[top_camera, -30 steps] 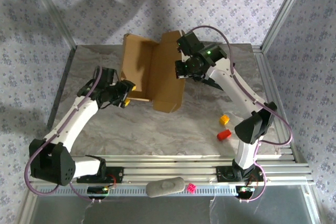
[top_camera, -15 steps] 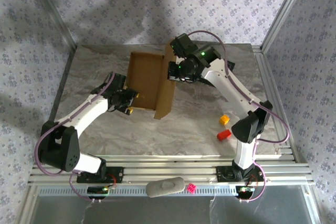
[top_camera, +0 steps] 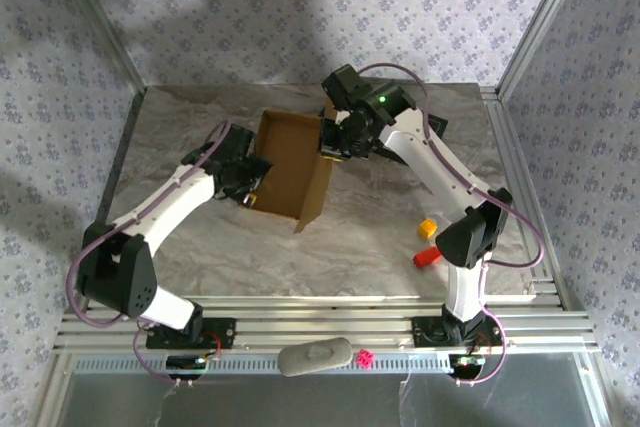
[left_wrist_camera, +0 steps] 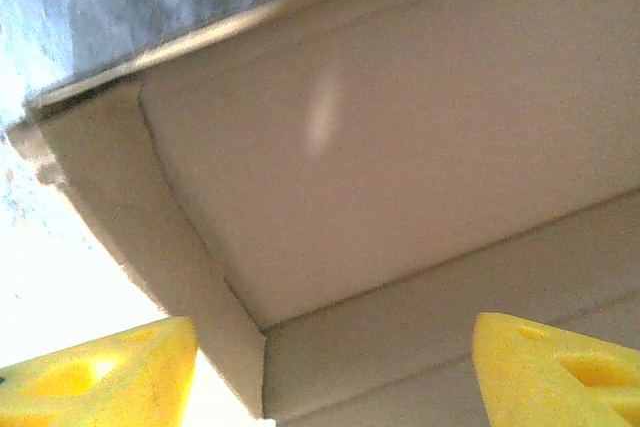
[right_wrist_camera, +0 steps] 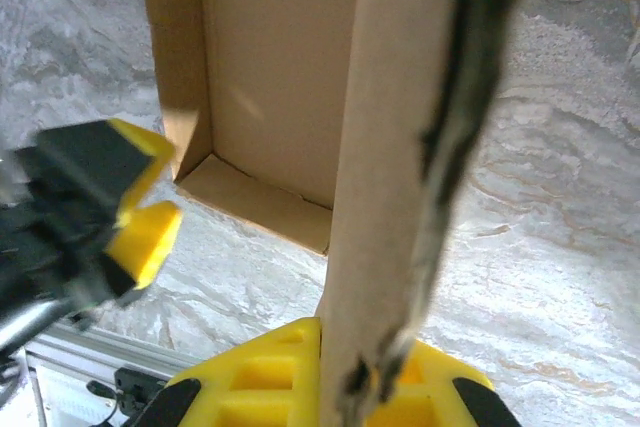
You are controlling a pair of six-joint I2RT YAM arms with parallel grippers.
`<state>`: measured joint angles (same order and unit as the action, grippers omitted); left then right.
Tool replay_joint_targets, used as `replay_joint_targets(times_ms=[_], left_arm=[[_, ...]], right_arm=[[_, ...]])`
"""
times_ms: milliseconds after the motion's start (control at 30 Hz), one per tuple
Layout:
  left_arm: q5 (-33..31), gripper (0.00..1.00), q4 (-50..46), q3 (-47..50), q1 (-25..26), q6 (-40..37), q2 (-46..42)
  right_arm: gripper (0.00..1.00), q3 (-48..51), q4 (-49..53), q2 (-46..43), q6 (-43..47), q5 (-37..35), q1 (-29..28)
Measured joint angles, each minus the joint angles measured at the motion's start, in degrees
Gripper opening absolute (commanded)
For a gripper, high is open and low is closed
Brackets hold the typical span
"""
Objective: Fold the paper box
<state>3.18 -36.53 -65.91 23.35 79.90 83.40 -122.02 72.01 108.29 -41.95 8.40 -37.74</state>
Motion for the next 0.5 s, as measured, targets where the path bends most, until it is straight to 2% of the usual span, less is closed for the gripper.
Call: replay_joint_targets(times_ms=[100, 200, 367, 500], left_arm=[[-1.42, 0.60, -2.64, -5.22, -3.34, -3.87, -2.32], [-1.42, 0.55, -4.04, -10.51, -7.41, -11.37, -2.78], [-0.35, 0.55, -8.07, -22.64, -8.20, -25.81, 2.54], [0.76, 0.58, -8.44, -26.47, -7.32, -26.71, 5.75]], right_arm=[[0.00, 2.43, -0.39, -0.26, 4.72, 0.48, 1.55], [0.00, 6.25, -0.83, -0.92, 11.78, 0.98, 3.15], [0.00, 8.90, 1.42, -2.10, 25.44, -2.10, 2.67], [0.00, 9.16, 2.99, -3.72, 31.98, -7.43, 1.55]])
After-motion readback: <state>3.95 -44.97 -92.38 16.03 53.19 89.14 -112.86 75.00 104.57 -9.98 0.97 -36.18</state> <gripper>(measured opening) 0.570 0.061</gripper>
